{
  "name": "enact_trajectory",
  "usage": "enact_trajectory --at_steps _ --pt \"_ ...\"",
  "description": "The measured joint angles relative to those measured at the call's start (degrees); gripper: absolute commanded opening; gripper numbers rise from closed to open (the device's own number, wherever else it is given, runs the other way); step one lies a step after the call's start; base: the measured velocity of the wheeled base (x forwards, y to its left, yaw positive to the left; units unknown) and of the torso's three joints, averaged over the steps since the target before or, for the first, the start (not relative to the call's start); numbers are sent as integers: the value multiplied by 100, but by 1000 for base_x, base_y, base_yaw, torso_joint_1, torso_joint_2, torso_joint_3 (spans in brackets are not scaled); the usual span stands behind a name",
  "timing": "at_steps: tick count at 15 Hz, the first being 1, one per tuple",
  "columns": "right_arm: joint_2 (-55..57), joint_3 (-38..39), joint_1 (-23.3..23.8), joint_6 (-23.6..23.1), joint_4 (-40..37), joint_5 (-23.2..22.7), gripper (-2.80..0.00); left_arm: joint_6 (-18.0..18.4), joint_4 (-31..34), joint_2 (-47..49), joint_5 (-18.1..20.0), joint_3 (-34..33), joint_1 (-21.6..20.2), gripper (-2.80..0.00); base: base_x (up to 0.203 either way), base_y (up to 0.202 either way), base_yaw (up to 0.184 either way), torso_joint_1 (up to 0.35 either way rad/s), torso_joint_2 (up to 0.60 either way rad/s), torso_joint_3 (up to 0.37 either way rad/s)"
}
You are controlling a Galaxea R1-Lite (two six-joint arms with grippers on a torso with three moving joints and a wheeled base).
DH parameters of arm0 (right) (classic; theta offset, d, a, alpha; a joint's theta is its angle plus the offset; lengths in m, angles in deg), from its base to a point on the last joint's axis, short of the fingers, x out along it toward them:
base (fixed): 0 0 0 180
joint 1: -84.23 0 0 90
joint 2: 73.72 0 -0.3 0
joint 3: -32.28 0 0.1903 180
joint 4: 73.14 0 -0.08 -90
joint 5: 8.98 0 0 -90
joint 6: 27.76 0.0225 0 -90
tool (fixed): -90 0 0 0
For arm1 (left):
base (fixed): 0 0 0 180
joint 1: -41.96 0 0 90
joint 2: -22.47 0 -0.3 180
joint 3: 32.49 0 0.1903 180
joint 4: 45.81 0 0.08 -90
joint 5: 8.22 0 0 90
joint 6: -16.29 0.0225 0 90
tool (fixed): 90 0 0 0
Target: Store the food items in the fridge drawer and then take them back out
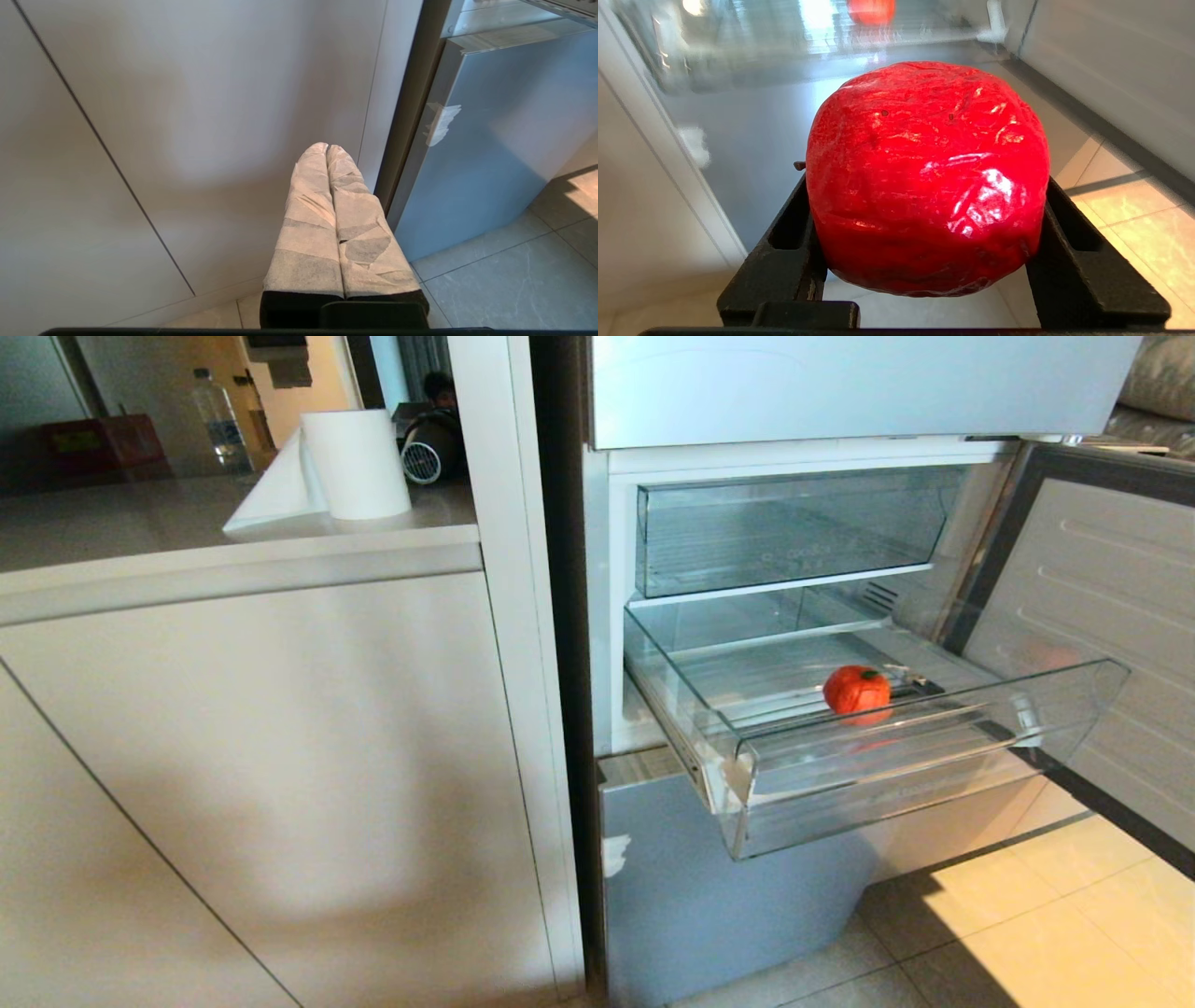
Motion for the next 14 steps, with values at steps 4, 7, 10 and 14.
enact_trajectory --at_steps 4,7,10,14 --pt "1804 -1213 -9 318 106 -315 -280 0 0 0 0 0 0 -280 0 0 0 0 0 0" --pt "3739 -2224 -17 485 485 -766 -280 0 0 0 0 0 0 -280 0 0 0 0 0 0" --pt "5640 -3517 -61 597 973 -1076 -280 0 0 0 0 0 0 -280 0 0 0 0 0 0" --pt "7794 -5417 -552 664 1173 -1217 -280 0 0 0 0 0 0 -280 0 0 0 0 0 0"
